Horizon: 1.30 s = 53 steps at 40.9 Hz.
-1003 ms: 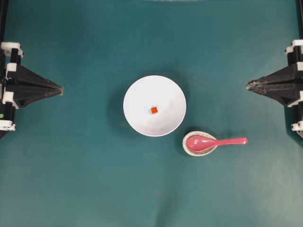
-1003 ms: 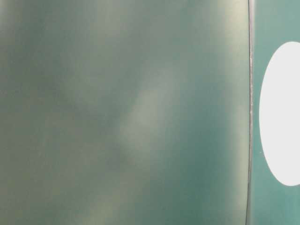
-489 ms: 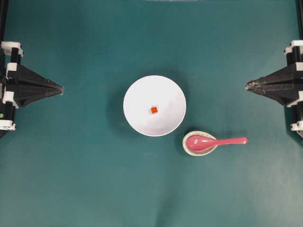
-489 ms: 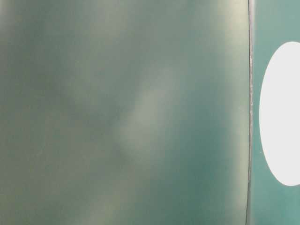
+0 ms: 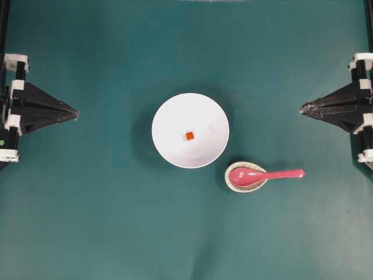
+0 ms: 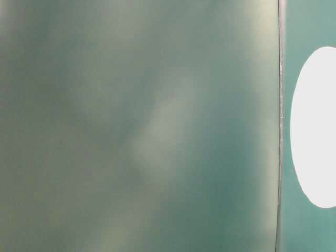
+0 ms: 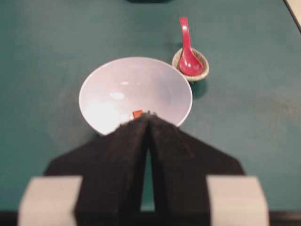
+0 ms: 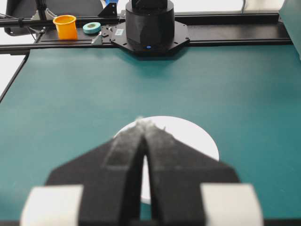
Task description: Grip the spoon and scoop the red block from the bowl with right arm.
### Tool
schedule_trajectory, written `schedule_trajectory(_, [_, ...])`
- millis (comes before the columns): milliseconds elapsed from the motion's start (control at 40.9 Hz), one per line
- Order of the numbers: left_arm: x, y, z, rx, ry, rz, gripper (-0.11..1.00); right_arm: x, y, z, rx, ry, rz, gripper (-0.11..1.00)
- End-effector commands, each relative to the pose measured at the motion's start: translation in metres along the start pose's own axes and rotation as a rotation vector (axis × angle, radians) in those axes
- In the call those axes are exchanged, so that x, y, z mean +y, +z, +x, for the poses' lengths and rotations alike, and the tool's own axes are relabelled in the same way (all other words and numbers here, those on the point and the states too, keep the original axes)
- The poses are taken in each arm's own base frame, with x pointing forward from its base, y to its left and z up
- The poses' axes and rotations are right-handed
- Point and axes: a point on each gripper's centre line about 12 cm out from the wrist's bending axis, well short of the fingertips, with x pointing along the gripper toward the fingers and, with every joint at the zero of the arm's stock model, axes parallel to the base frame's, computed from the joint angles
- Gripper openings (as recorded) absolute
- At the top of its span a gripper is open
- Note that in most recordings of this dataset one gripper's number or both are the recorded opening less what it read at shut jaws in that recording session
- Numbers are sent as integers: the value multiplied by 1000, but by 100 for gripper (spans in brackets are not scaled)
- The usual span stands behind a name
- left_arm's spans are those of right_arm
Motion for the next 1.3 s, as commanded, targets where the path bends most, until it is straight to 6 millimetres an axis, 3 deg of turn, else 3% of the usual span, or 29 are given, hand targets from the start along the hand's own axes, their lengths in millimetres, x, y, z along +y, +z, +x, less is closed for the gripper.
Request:
schedule_trajectory(0, [-1,9,2,-8,-3,3,-1,0,12,1,-26,0,6,0])
schedule_trajectory(342, [-1,5,2,21,-3,4,-1,0,3,5,8,0,6,2])
schedule_trajectory(538, [-1,-1,5,57,-3,17,-1,1,-12,6,51,6,5,30])
schedule_trajectory(636, [-1,-4,7,78,-3,11,-1,3,-22,6,62,17,4,36])
schedule_trajectory(1272, [0,-15,7,163,-2,20,-1,14,-98,-8,20,68,64,36])
